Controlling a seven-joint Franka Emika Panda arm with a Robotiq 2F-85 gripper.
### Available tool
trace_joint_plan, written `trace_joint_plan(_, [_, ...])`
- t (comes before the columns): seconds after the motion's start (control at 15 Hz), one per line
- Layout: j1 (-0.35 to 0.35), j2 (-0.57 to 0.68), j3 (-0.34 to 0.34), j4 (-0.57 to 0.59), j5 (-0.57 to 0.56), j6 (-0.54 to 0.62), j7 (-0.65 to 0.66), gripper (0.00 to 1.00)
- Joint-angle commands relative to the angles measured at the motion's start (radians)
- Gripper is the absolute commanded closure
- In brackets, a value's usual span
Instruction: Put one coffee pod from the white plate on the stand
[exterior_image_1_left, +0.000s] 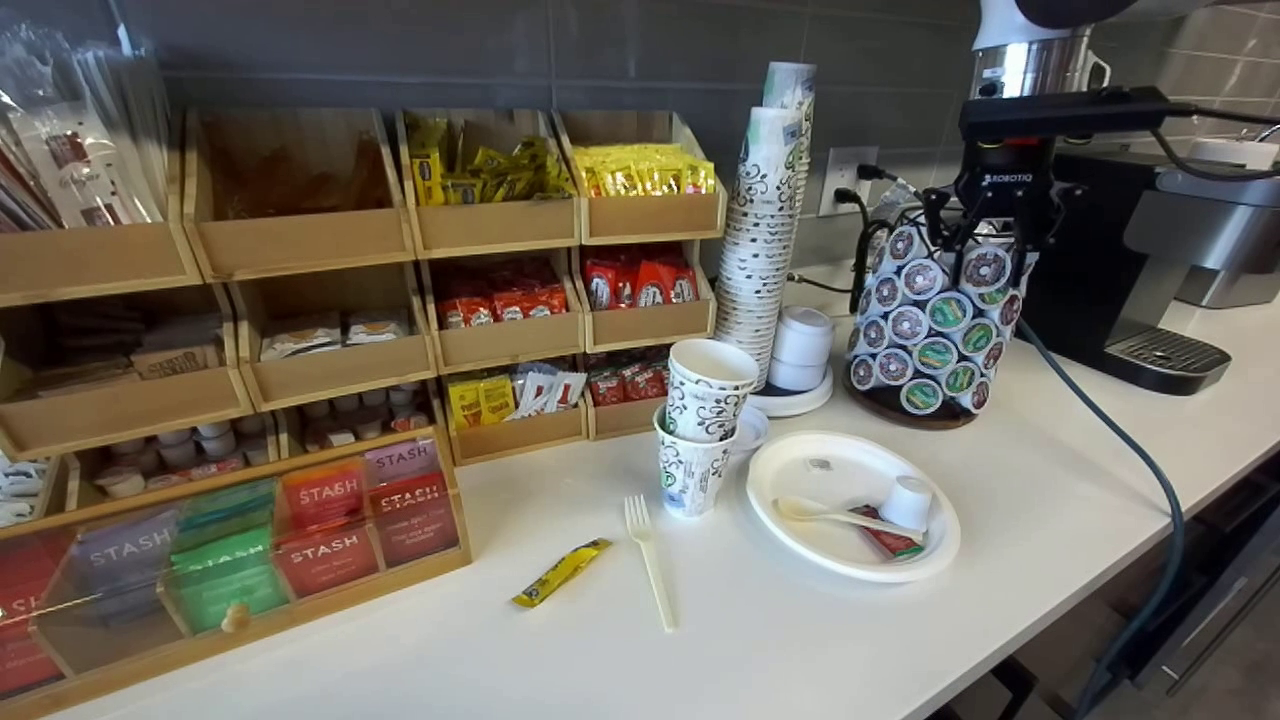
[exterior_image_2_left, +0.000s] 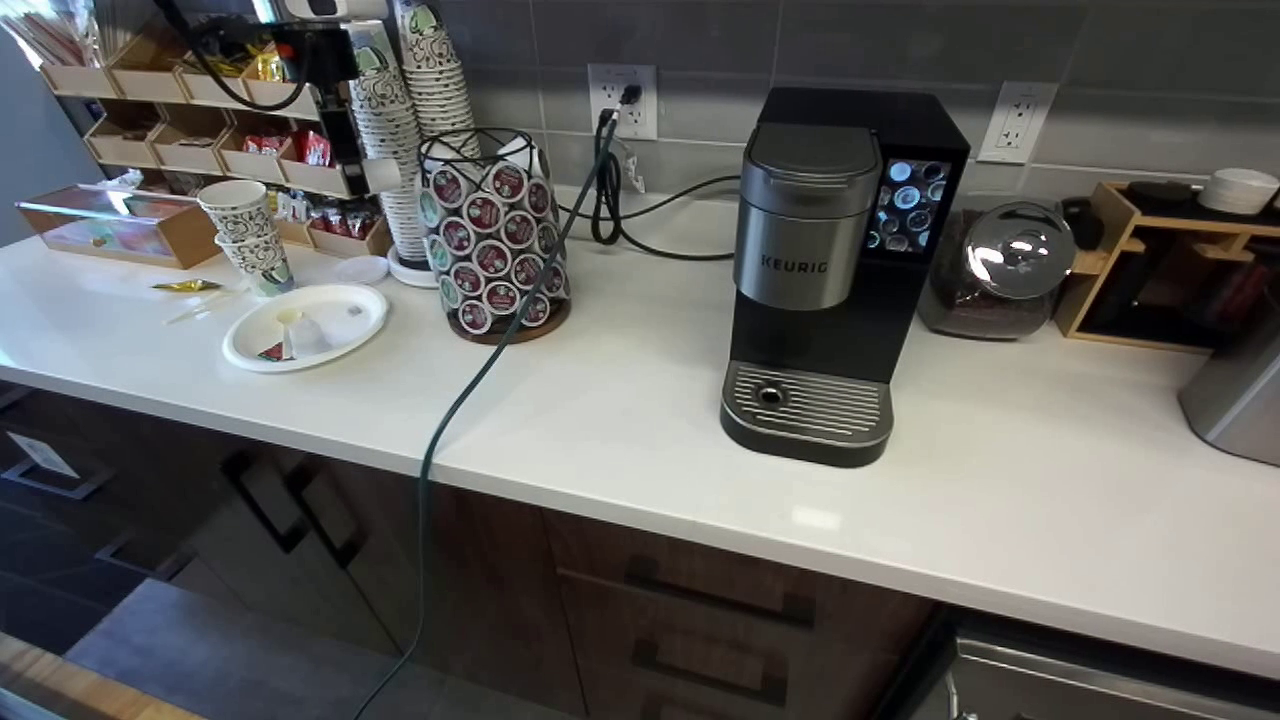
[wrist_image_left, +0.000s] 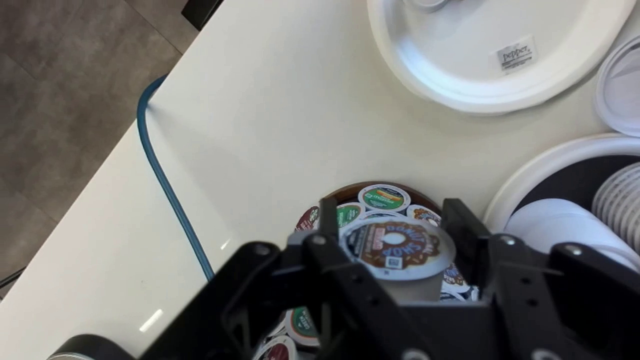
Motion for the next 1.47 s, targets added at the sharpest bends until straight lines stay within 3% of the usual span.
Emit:
trace_joint_plan(0.0, [0.011,0.024,-0.008,0.032,-0.009,0.004,0.046,0.71])
trace_joint_plan(1.4, [0.002,0.130,-0.033,0.166,0.009,-0.062,0.041,0.71])
